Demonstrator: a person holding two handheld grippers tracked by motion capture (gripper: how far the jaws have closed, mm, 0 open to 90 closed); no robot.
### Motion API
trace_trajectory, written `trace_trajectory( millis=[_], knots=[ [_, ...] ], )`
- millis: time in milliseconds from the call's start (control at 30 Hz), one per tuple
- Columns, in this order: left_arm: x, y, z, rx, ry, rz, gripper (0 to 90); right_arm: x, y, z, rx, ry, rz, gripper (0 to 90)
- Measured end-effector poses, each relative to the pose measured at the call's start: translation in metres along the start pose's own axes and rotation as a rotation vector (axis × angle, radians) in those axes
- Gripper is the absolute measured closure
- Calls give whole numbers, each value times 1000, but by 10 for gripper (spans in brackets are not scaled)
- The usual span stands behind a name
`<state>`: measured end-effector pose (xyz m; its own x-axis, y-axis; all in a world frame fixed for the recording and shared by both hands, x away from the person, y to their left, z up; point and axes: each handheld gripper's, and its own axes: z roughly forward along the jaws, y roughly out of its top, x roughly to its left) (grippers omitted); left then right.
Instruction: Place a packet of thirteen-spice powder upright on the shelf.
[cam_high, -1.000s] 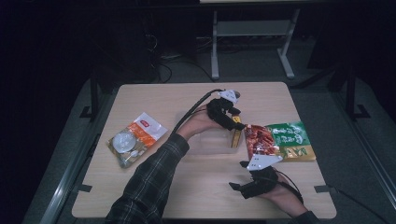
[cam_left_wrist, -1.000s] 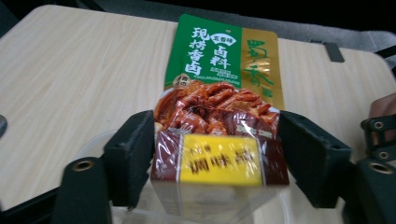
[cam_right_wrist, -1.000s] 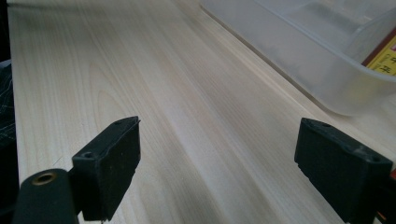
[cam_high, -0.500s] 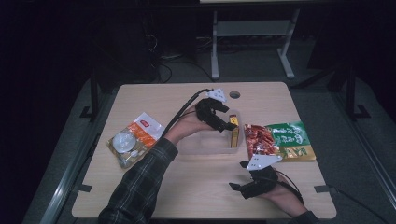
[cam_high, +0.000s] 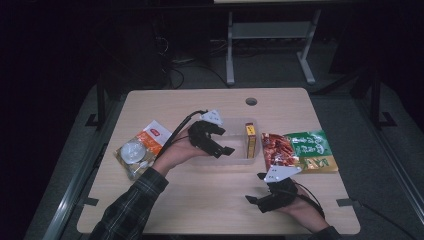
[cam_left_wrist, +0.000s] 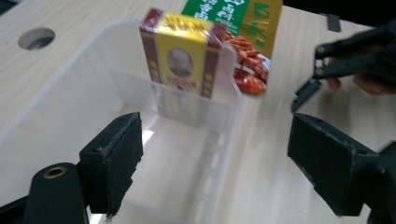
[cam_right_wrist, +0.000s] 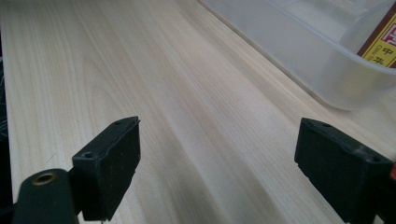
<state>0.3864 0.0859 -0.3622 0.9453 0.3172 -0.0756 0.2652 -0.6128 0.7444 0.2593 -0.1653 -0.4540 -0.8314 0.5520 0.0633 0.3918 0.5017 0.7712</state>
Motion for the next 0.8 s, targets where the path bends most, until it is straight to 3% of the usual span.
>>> trace_trajectory(
  millis=[400, 667, 767, 800],
  knots=[
    [-27, -39, -21, -21, -5, -24, 175, 0, 0, 0, 8, -8, 4, 139],
    [-37, -76, -37, -32, 11, -64, 181, 0, 0, 0, 8, -14, 3, 139],
    [-43, -97, -46, -48, 8, -85, 181, -1, 0, 1, 9, -16, 4, 139],
    [-43, -97, -46, -48, 8, -85, 182, -1, 0, 1, 9, -18, 4, 139]
  ],
)
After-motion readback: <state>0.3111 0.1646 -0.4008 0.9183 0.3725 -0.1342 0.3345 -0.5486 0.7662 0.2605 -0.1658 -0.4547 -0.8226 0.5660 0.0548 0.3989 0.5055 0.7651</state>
